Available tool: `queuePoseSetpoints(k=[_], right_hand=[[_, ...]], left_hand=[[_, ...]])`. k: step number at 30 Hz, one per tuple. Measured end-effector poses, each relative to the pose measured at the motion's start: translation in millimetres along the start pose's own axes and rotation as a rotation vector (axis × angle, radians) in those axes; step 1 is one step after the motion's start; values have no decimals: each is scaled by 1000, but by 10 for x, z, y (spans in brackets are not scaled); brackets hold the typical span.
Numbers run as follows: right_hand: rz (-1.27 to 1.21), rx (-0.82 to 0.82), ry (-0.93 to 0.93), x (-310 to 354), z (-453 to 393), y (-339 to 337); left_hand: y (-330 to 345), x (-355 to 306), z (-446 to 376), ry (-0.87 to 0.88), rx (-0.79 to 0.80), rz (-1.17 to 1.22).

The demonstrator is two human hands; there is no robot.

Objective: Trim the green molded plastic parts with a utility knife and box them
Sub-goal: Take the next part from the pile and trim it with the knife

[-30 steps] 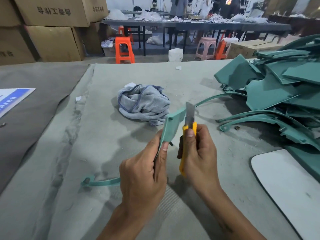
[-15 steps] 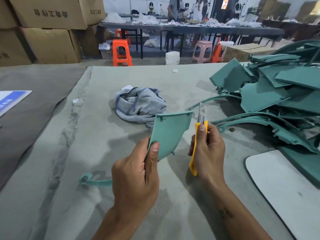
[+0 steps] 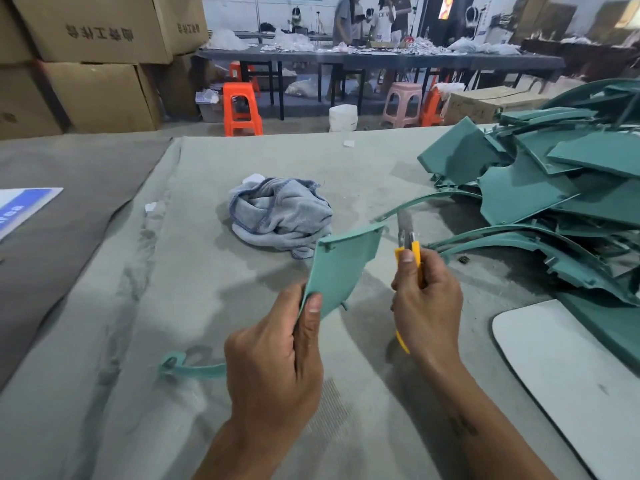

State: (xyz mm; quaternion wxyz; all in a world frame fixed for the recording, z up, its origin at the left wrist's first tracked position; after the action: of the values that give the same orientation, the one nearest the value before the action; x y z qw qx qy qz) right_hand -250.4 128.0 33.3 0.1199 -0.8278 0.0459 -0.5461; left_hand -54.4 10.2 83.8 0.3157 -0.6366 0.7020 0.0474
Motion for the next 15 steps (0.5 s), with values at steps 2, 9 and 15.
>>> queuePoseSetpoints(k=[2,9,15], right_hand=[[67,-4,-10,-26,-50,-59],[595,200,-37,-122,-93,-32],[612,87,-164,-25,-130,-87]], left_hand=[[-5,-16,16,45,-1,-26],[18,-162,57,321,-62,-112],[-11,-12,24,157,-129,-154]])
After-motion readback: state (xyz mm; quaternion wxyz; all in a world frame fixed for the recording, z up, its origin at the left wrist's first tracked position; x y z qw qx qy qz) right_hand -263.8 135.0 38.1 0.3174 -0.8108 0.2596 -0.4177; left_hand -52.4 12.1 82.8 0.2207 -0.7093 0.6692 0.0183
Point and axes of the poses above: each hand's wrist, its own z-axis away from the middle knuckle, its own y-axis out of the palm, x = y × z, the point moved 7 cm from there along -z, towards the middle knuckle
